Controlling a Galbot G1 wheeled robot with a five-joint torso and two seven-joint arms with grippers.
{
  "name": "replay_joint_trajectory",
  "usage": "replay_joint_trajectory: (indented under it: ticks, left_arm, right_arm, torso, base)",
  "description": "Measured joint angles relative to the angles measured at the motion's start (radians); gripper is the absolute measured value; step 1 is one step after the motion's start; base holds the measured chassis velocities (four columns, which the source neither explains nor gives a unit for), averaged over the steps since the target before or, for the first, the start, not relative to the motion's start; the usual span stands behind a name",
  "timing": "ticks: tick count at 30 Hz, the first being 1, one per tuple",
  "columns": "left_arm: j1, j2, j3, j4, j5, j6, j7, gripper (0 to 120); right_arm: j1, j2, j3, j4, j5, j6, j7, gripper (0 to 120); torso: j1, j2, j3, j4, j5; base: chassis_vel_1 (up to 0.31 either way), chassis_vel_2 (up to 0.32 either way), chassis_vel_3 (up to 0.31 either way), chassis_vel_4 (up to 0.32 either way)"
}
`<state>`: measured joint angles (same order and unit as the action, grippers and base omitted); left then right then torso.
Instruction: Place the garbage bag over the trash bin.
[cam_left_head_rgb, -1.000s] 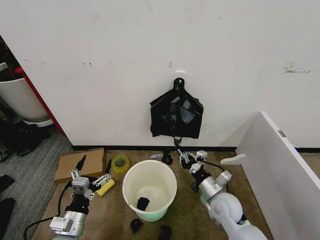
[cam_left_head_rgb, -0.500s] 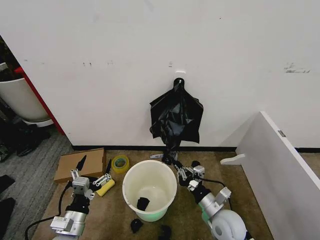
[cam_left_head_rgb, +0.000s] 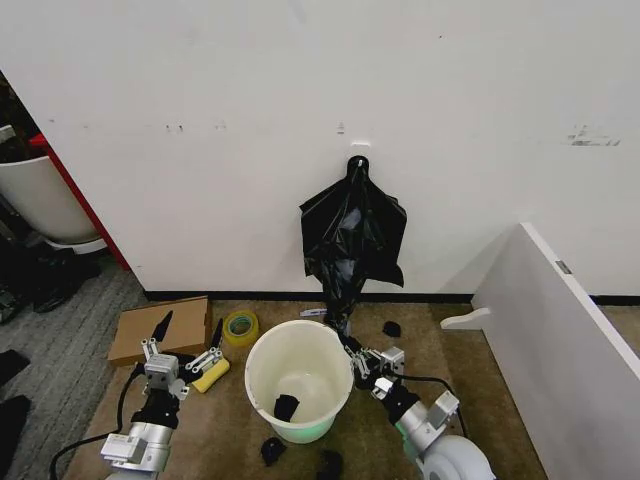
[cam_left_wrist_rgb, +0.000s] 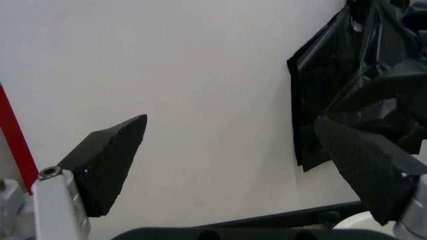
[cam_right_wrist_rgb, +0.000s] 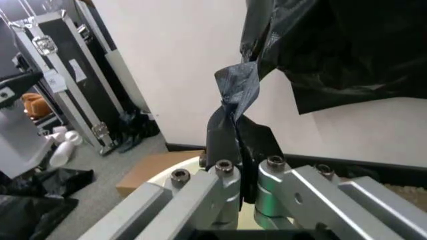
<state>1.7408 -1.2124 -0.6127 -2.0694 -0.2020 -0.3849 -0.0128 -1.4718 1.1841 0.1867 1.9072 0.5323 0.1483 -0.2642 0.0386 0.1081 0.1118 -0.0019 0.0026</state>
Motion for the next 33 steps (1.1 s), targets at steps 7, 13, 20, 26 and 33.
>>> replay_joint_trajectory:
  ticks: [7,13,20,26,33]
  left_arm:
    - [-0.001,0.000,0.001,0.001,0.002,-0.002,0.000,99]
    - [0.001,-0.001,-0.001,0.001,0.002,-0.006,0.000,99]
    - [0.003,-0.001,-0.001,0.002,0.004,-0.010,0.000,99]
    - [0.002,0.001,0.002,0.002,0.005,-0.011,0.000,99]
    - [0.002,0.001,0.003,0.003,0.006,-0.012,0.000,99]
  right_arm:
    - [-0.006,-0.008,-0.007,-0.017,-0.038,0.019,0.002,0]
    - [-0.023,-0.014,-0.007,-0.033,-0.046,0.033,-0.001,0]
    - [-0.042,-0.024,-0.006,-0.035,-0.057,0.045,-0.005,0]
    - [-0.051,-0.025,-0.007,-0.037,-0.069,0.050,-0.005,0]
    - [-0.059,-0.031,-0.014,-0.043,-0.089,0.057,-0.006,0]
  torso:
    - [0.000,0.000,0.000,0.0000,0.0000]
    - [0.000,0.000,0.000,-0.0001,0.0000]
    - [0.000,0.000,0.000,-0.0001,0.0000]
    - [0.000,0.000,0.000,0.0000,0.0000]
    - [0.000,0.000,0.000,0.0000,0.0000]
  base:
    - [0.000,0.000,0.000,0.000]
    - [0.000,0.000,0.000,0.000]
    - [0.000,0.000,0.000,0.000]
    - [0.000,0.000,0.000,0.000]
    - [0.000,0.000,0.000,0.000]
